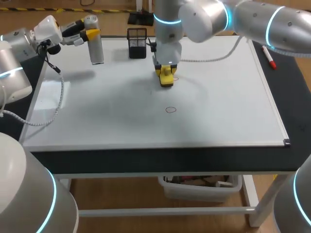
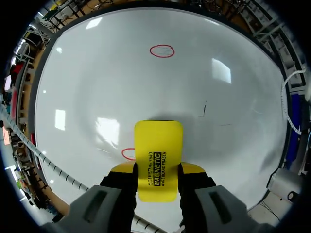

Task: Pick up the inspection probe, press it on each red-marked spot on the whiteboard one by one, put down the probe, pick up the eraser, and wipe off all the red marks.

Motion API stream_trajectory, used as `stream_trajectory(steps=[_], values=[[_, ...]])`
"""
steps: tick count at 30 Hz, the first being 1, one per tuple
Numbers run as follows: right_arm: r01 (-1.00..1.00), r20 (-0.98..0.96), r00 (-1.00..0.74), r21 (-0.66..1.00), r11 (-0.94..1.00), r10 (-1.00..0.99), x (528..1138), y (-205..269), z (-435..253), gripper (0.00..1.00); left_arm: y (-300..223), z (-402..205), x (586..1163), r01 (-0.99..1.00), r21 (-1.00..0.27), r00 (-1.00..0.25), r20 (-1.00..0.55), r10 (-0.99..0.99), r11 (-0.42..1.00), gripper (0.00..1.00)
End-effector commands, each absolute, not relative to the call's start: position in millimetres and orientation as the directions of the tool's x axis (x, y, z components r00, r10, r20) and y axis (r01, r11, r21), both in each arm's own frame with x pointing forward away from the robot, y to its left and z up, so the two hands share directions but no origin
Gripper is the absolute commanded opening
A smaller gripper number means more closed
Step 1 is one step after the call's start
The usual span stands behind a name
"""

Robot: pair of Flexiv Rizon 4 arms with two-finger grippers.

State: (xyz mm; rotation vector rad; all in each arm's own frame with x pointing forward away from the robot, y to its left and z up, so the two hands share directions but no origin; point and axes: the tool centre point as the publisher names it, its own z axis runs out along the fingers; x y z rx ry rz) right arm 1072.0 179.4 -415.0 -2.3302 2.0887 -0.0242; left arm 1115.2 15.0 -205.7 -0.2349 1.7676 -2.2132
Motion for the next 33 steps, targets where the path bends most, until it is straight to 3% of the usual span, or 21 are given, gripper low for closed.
stream_trajectory(steps=[1,16,33], values=[[-0.994,0.008,0.112,-0.016,-0.112,-0.994,1074.4,179.7,-417.7,0.00,14.3,-204.5,1114.1,0.131,-0.971,-0.941,-0.059,-0.334,-0.198,0.00],[-0.997,0.025,0.078,-0.007,-0.078,-0.997,1075.1,164.0,-424.5,0.00,14.3,-204.5,1114.1,0.131,-0.971,-0.941,-0.059,-0.334,-0.198,0.00],[-1.000,0.044,-0.030,0.001,0.030,-0.999,1077.9,114.9,-429.4,0.00,14.3,-204.5,1114.1,0.131,-0.971,-0.941,-0.059,-0.334,-0.198,0.00]])
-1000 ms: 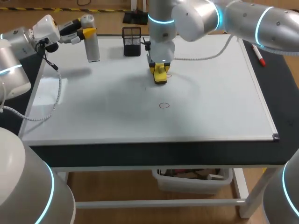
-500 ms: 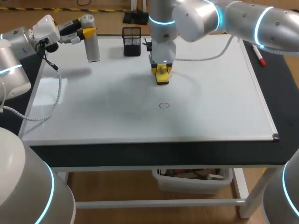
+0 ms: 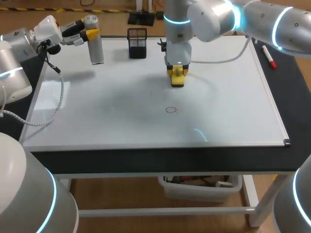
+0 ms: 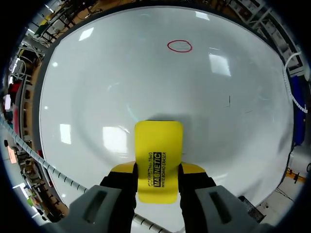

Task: Pick up the inspection probe, press it on each red-marked spot on the whiteboard one by one, put down the probe, pick up the eraser, and wipe off all the red marks.

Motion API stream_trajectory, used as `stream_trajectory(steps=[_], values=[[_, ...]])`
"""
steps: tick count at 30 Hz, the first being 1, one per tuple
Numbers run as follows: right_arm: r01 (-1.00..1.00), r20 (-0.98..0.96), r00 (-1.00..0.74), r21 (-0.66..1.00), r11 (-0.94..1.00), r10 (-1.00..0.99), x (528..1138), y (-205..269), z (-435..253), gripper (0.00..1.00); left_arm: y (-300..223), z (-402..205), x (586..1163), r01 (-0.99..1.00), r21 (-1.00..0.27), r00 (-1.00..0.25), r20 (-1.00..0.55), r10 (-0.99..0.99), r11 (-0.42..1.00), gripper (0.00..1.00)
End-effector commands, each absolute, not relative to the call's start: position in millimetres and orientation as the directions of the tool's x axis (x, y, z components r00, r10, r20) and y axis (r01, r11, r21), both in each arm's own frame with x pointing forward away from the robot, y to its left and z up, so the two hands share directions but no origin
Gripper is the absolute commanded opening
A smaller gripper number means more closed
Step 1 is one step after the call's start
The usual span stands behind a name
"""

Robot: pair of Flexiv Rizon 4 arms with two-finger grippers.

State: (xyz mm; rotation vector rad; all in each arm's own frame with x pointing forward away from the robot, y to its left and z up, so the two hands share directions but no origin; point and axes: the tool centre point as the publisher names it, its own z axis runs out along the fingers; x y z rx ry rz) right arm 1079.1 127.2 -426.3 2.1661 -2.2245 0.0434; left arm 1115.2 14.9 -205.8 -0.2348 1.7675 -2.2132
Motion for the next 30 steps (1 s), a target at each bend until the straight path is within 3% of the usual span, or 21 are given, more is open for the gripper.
stream_trajectory(steps=[1,15,30], values=[[-0.999,0.046,-0.036,0.001,0.036,-0.998,1078.1,112.6,-429.6,0.00,14.3,-204.5,1114.1,0.131,-0.971,-0.941,-0.059,-0.334,-0.198,0.00],[-0.997,0.046,-0.071,0.009,0.071,-0.996,1080.6,89.0,-410.5,0.00,14.3,-204.5,1114.1,0.131,-0.971,-0.941,-0.059,-0.334,-0.198,0.00],[-0.975,0.063,-0.221,-0.048,0.218,-0.973,1095.8,16.5,-382.1,0.00,14.3,-204.5,1114.1,0.131,-0.971,-0.941,-0.059,-0.334,-0.198,0.00]])
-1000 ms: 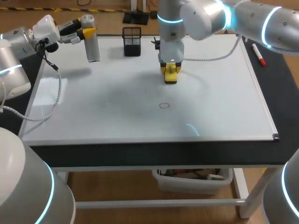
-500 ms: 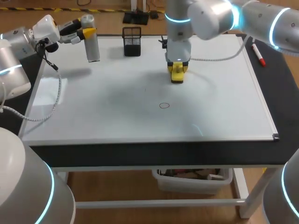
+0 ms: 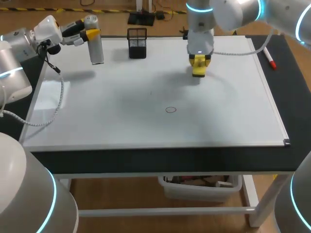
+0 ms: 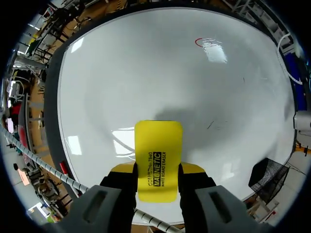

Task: Pick up the inspection probe, press it on each red-marked spot on the whiteboard one by one, put down the probe, pick up the eraser, and wipe off all the red marks.

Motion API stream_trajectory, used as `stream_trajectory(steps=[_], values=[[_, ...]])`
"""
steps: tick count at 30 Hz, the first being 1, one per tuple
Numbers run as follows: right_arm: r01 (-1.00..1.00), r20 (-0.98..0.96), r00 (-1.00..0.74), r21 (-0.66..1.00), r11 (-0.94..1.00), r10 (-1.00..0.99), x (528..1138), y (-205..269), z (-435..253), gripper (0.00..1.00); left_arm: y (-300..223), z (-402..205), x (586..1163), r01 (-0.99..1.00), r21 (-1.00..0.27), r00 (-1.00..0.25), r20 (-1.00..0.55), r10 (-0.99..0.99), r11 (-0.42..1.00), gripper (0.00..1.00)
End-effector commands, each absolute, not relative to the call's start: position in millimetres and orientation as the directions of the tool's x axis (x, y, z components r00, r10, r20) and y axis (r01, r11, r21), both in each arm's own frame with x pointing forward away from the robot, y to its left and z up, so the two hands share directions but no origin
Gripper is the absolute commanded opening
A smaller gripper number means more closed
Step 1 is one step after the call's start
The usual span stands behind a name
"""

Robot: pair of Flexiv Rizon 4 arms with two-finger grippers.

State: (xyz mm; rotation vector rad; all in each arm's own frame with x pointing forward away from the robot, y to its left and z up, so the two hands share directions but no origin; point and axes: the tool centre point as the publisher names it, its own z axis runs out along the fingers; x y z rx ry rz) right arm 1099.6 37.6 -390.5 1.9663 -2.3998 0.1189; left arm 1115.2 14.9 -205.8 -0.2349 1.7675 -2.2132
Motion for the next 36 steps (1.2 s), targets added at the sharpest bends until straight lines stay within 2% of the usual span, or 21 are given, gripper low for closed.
stream_trajectory(steps=[1,9,19,36], values=[[-0.971,0.059,-0.238,-0.052,0.235,-0.970,1096.6,9.9,-380.9,0.00,14.3,-204.5,1114.1,0.131,-0.971,-0.941,-0.059,-0.334,-0.198,0.00],[-0.930,0.070,-0.364,-0.076,0.359,-0.929,1099.1,-45.5,-372.5,0.00,14.3,-204.5,1114.1,0.131,-0.971,-0.941,-0.059,-0.334,-0.198,0.00],[-0.884,0.038,-0.465,-0.062,0.463,-0.884,1091.1,-89.2,-369.3,0.00,14.3,-204.5,1114.1,0.131,-0.971,-0.941,-0.059,-0.334,-0.198,0.00],[-0.872,0.042,-0.489,-0.054,0.486,-0.871,1087.0,-99.1,-370.8,0.00,14.3,-204.5,1114.1,0.131,-0.971,-0.941,-0.059,-0.334,-0.198,0.00]])
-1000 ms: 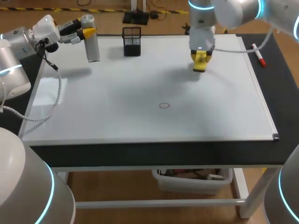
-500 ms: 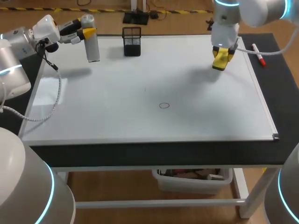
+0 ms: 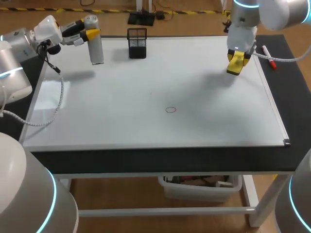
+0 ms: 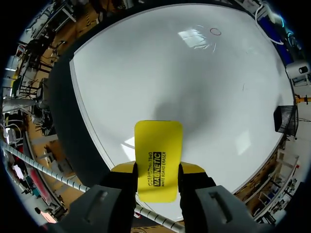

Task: Pick up the inspection probe, press it on each red-marked spot on the whiteboard one by one, put down the probe, pick up the eraser, and wipe off all the red marks.

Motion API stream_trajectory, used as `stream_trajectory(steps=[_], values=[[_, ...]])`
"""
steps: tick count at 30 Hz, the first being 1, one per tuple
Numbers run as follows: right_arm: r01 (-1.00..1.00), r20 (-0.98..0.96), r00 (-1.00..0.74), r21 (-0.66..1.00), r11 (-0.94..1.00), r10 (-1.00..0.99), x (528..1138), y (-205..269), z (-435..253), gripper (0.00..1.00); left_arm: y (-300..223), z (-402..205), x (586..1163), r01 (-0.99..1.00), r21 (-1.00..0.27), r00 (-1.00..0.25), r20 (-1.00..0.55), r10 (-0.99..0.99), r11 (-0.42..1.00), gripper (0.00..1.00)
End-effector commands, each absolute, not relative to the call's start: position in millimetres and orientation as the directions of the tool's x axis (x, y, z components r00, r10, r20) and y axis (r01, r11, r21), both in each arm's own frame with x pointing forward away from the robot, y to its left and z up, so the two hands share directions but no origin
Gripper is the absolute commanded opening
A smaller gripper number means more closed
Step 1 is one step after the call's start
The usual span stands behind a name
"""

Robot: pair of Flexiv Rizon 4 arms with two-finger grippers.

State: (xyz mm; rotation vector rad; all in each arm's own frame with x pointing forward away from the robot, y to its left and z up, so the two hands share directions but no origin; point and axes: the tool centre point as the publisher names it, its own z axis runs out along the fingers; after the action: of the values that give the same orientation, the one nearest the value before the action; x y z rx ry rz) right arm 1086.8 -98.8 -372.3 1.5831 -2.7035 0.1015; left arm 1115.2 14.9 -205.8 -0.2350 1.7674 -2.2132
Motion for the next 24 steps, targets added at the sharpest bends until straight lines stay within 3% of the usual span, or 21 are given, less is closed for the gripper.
stream_trajectory(steps=[1,24], values=[[-0.872,0.042,-0.489,-0.054,0.486,-0.871,1087.0,-99.1,-370.8,0.00,14.3,-204.5,1114.1,0.131,-0.971,-0.941,-0.059,-0.334,-0.198,0.00],[-0.872,0.042,-0.489,-0.054,0.486,-0.871,1087.0,-99.1,-370.8,0.00,-9.5,-199.1,1086.0,0.153,-0.969,-0.961,-0.101,-0.259,-0.192,0.00]])
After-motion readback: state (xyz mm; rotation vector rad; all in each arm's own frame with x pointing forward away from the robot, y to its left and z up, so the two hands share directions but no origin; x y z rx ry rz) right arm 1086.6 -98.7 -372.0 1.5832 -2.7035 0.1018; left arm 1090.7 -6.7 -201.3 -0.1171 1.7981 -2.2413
